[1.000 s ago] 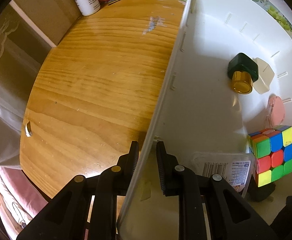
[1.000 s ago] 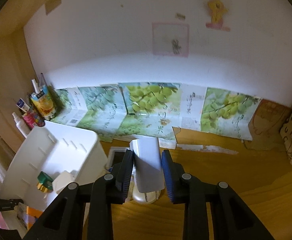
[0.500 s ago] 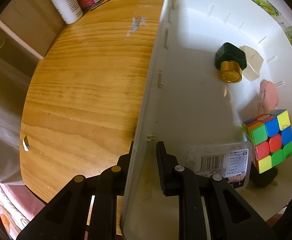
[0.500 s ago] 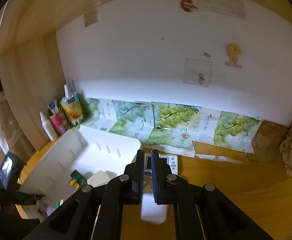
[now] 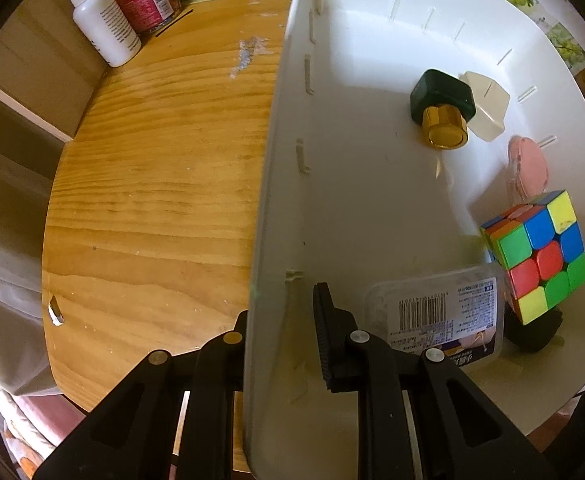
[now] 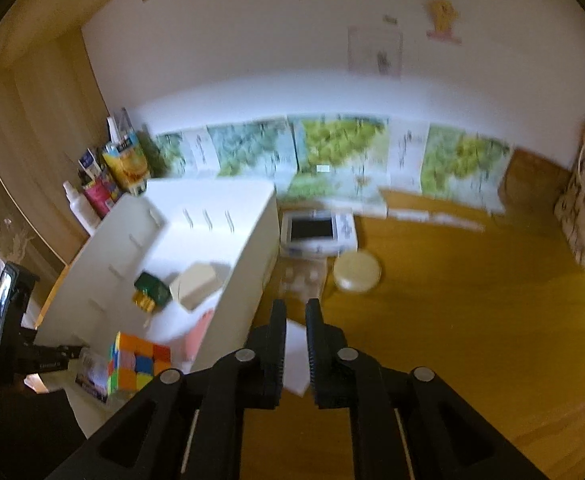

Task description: Organize rigid objects

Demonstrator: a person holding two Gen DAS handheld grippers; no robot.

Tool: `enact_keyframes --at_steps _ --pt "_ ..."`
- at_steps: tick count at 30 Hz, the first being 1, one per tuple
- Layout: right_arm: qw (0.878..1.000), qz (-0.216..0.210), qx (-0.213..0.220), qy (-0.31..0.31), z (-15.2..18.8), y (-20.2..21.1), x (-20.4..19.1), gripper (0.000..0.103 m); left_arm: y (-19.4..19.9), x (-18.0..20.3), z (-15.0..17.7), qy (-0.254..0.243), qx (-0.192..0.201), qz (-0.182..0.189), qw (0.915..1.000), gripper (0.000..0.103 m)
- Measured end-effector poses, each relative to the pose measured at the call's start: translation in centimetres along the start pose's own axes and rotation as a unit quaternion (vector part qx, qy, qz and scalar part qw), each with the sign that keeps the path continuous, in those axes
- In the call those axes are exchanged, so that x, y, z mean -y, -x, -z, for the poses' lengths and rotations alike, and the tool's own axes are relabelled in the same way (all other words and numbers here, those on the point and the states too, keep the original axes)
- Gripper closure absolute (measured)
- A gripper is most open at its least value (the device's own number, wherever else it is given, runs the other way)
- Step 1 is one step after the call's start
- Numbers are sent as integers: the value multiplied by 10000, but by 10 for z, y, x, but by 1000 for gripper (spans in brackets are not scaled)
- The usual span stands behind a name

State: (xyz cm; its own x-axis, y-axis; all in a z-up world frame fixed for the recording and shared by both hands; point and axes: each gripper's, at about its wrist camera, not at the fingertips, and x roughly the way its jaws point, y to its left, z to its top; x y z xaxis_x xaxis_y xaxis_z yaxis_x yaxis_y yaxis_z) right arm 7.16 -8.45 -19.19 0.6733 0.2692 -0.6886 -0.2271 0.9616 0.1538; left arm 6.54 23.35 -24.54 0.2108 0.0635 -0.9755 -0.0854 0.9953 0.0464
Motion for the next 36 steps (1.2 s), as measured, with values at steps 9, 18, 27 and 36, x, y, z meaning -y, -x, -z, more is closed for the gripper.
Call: enact_keyframes --at_steps 9,18,27,36 --pt "9988 -72 -479 -48 21 -21 0 41 -2 3 -2 25 -15 -15 10000 82" --pt "9962 -278 -580 583 34 -42 4 37 -6 -4 2 207 -36 -33 9998 82" --pt "9905 -312 -445 1263 39 -61 5 37 -6 -5 4 397 -68 -109 9991 82" --pt "9840 -391 -321 1706 40 -72 -4 37 -4 0 8 541 -102 -207 9983 82"
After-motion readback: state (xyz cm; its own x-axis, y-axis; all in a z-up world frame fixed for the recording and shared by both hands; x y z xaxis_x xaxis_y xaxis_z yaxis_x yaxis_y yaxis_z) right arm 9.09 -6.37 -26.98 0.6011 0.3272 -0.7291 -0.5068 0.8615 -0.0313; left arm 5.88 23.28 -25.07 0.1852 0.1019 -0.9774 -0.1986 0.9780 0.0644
